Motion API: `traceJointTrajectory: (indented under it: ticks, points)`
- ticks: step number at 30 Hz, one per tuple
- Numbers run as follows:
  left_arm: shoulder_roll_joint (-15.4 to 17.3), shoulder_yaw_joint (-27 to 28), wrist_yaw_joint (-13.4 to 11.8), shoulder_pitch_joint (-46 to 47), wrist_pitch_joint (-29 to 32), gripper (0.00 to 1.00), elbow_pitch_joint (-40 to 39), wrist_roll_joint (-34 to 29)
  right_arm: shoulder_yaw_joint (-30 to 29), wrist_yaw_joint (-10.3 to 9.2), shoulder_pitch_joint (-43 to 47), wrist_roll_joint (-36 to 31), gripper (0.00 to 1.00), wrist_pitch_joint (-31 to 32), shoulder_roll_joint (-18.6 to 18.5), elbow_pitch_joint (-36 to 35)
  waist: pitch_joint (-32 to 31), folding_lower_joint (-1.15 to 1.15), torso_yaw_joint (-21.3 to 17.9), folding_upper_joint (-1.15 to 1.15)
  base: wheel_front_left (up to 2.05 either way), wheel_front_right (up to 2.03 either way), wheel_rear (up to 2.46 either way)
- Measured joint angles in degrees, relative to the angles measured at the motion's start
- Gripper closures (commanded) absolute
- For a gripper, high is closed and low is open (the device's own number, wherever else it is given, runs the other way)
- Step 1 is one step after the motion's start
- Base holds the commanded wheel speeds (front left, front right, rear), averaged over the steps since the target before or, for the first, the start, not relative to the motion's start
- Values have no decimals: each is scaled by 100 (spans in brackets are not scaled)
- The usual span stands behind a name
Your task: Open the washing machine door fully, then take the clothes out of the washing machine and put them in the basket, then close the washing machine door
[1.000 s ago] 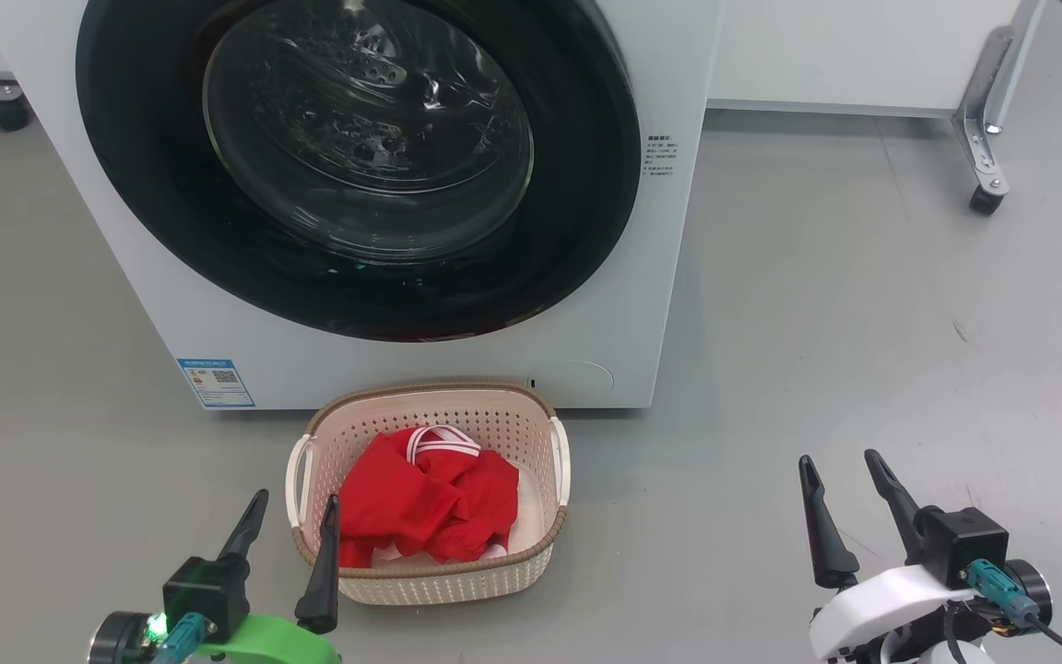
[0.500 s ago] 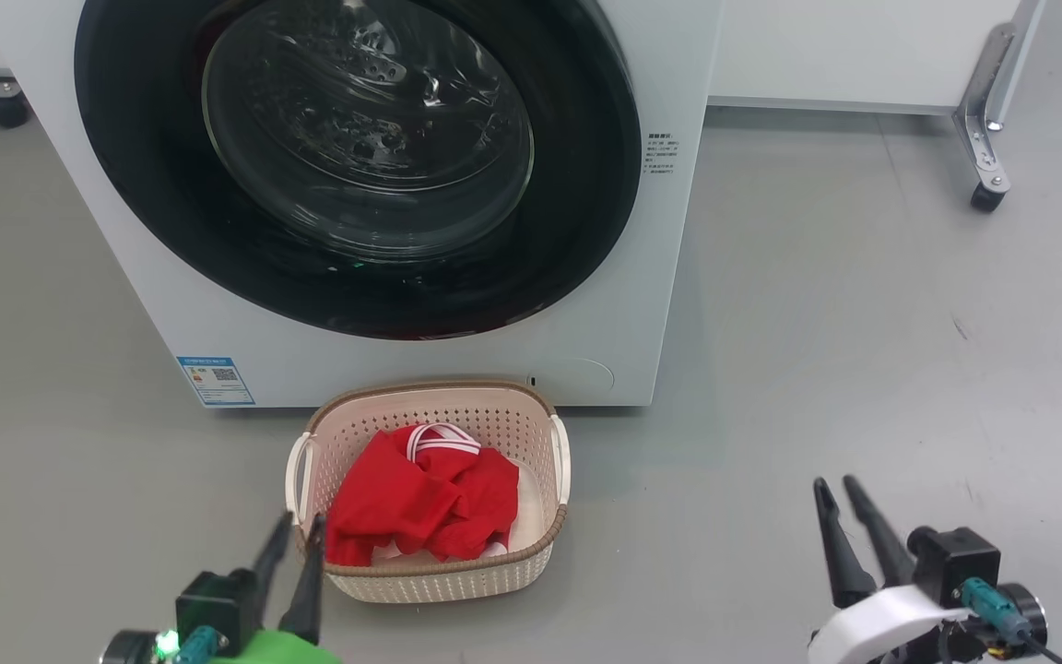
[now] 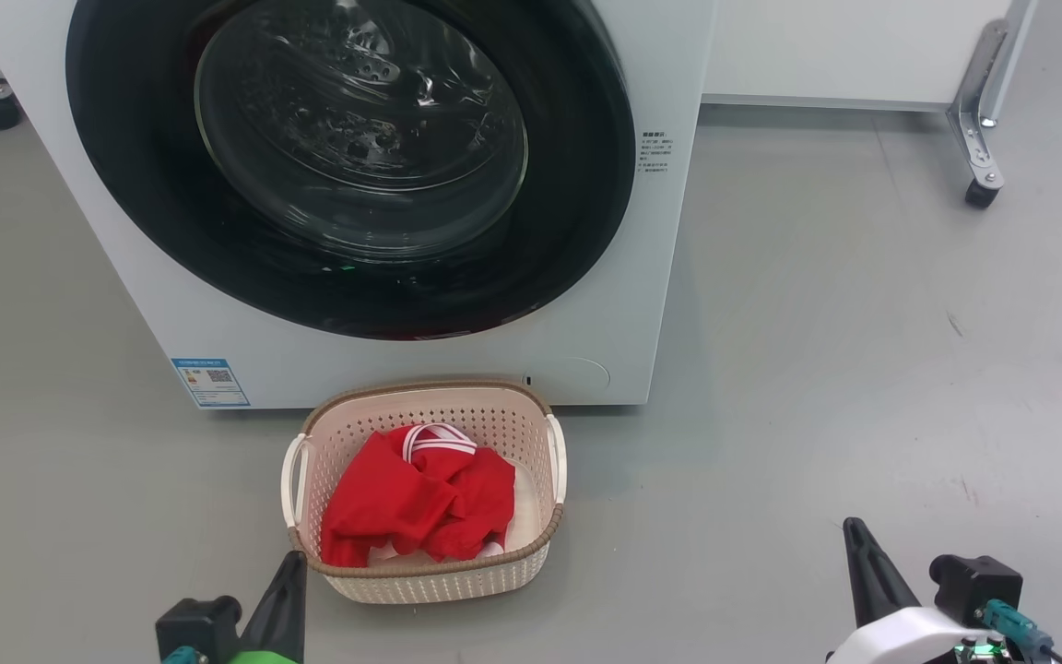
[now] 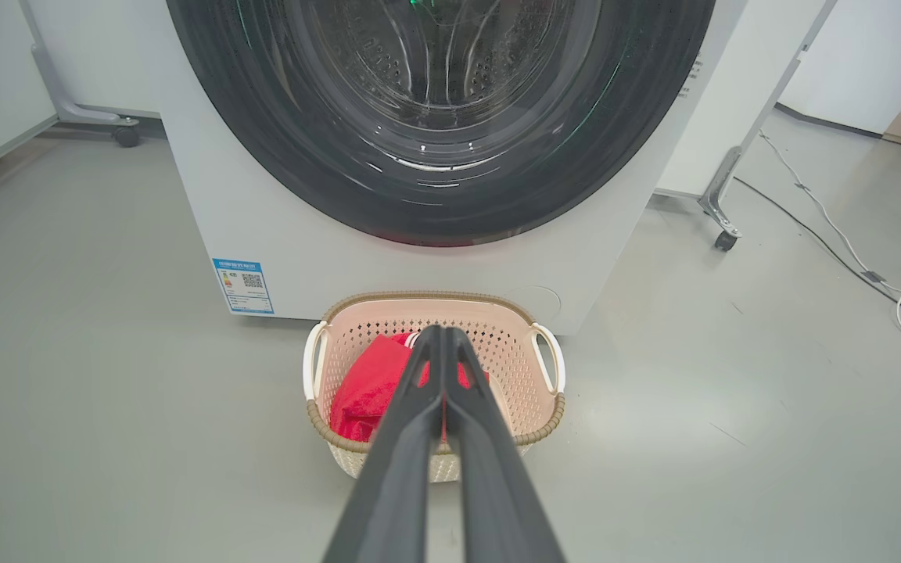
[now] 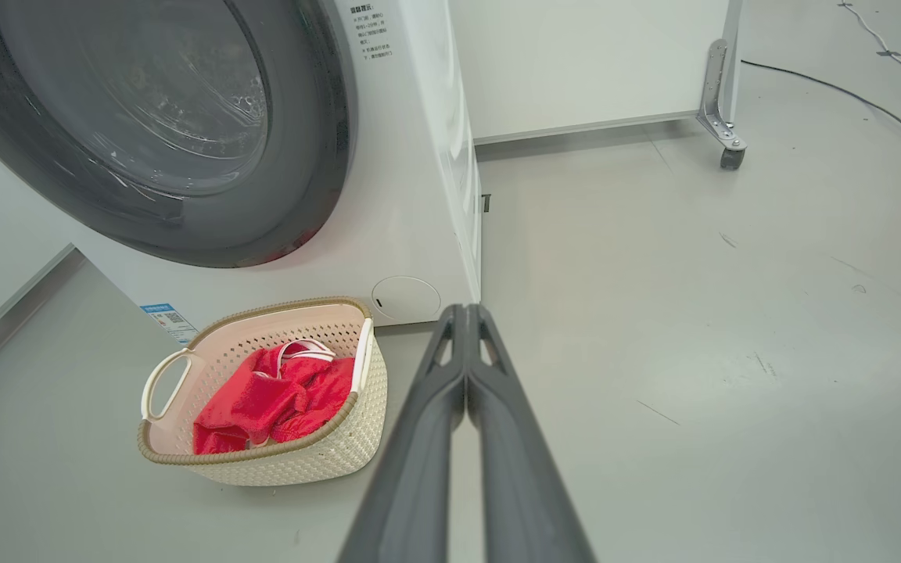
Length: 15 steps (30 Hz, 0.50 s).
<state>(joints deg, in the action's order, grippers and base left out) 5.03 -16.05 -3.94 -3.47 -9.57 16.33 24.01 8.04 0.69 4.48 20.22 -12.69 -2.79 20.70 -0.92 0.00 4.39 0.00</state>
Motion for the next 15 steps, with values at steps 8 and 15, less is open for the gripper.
traceJointTrajectory:
  ticks: [8, 15]
  points:
    - [-16, 177, 107, 6, 172, 100, -9, 738, -149, 70, -56, 821, 100, 208, 16, 1, 10, 0, -45, 0, 0, 0, 0]
    - [-32, 342, 181, 23, 265, 100, -11, 1217, -269, 121, -97, 1302, 100, 359, 24, -8, 18, 0, -79, 0, 0, 0, 0]
